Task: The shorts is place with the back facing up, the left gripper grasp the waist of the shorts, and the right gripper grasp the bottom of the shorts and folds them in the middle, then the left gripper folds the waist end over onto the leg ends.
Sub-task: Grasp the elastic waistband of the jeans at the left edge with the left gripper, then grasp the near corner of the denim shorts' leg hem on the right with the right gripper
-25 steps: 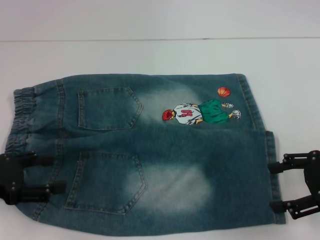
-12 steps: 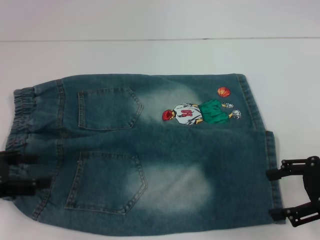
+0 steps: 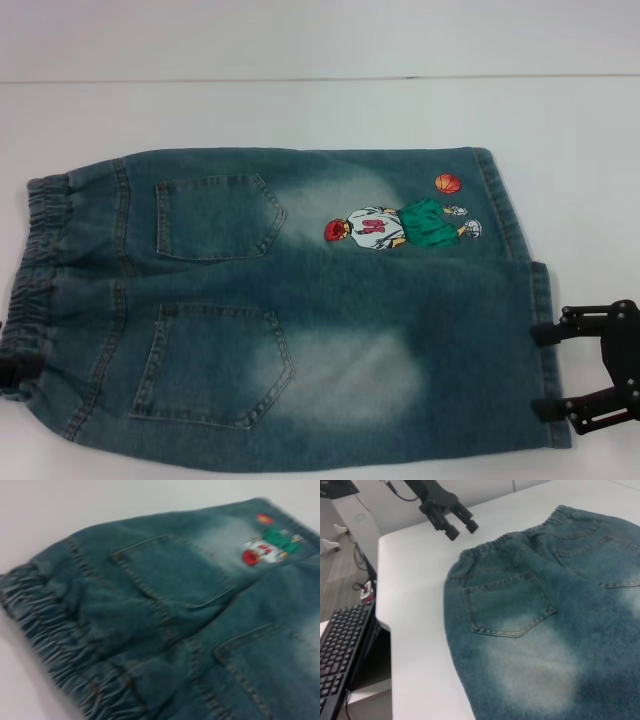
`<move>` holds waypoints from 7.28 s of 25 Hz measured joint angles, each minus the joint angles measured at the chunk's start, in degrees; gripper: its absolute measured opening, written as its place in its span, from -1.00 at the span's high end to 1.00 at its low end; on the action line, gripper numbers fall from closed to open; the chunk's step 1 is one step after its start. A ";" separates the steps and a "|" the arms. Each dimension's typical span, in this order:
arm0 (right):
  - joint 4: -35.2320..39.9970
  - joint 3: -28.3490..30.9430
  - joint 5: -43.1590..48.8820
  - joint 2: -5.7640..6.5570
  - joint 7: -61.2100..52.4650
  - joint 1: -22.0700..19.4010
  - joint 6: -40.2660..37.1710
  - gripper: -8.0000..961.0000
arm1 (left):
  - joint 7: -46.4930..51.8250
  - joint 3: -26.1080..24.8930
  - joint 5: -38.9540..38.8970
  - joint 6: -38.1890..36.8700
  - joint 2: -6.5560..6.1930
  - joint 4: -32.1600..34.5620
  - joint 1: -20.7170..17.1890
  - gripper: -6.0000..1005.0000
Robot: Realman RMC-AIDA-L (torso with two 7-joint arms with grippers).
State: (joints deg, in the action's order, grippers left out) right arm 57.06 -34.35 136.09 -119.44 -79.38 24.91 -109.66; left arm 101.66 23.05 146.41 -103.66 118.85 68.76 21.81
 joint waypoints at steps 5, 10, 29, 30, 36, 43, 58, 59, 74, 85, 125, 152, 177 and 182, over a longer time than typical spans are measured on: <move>-0.01 -0.02 0.04 0.00 -0.15 0.29 0.66 -0.93 | 2.70 2.82 4.27 2.94 1.53 2.86 0.08 -0.79; -0.07 -0.01 0.05 0.02 -0.81 0.52 0.99 -0.93 | 4.14 4.47 7.57 4.47 1.91 3.46 0.30 -0.78; 0.51 -0.05 0.04 0.63 -1.65 1.29 0.61 -0.93 | 5.15 5.25 9.69 6.44 2.13 3.35 0.34 -0.77; 0.51 -0.03 0.04 0.65 -1.65 1.29 0.61 -0.93 | 5.17 5.54 9.72 6.44 2.21 3.35 0.24 -0.76; 0.50 -0.13 0.05 0.70 -1.21 1.19 0.59 -0.93 | 5.36 6.41 10.55 7.72 2.56 3.01 0.15 -0.76; 0.51 -0.21 0.05 0.71 -1.36 1.02 0.55 -0.93 | 5.36 6.98 11.22 8.43 2.71 1.98 0.74 -0.75; 0.51 -0.28 0.05 0.67 -1.56 0.98 0.49 -0.93 | 5.38 8.63 11.57 7.85 2.04 0.25 1.35 -0.56; 0.51 -0.28 0.05 0.62 -1.56 0.96 0.49 -0.93 | 5.39 8.93 11.89 7.99 2.04 0.04 1.40 -0.39; 0.51 -0.04 0.05 0.44 -1.66 0.85 0.52 -0.87 | 6.14 8.82 12.99 8.15 2.76 1.70 2.51 0.68; 5.84 -2.92 5.54 3.45 -16.64 4.00 -3.59 -0.72 | 6.92 8.76 12.86 11.56 4.08 4.19 3.87 0.83; 1.69 -26.90 19.98 -0.15 -36.68 10.28 1.31 -0.76 | 6.66 9.47 13.33 14.86 4.94 2.26 3.76 0.85; 0.13 -27.37 20.02 -0.40 -34.89 11.31 2.15 -0.76 | 8.40 10.74 13.35 14.54 5.08 2.03 4.04 0.85; 0.29 -24.35 14.76 -0.03 -32.54 11.31 3.04 -0.75 | 8.47 11.39 13.42 14.36 5.07 1.73 3.73 0.85; 0.17 -24.38 14.53 -0.16 -32.80 11.29 2.79 -0.75 | 8.47 12.02 13.47 14.36 5.07 1.72 3.70 0.85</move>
State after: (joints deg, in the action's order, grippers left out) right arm 57.23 -58.74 150.62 -119.60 -112.18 36.20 -106.87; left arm 110.13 35.07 159.88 -89.30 123.92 70.48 25.51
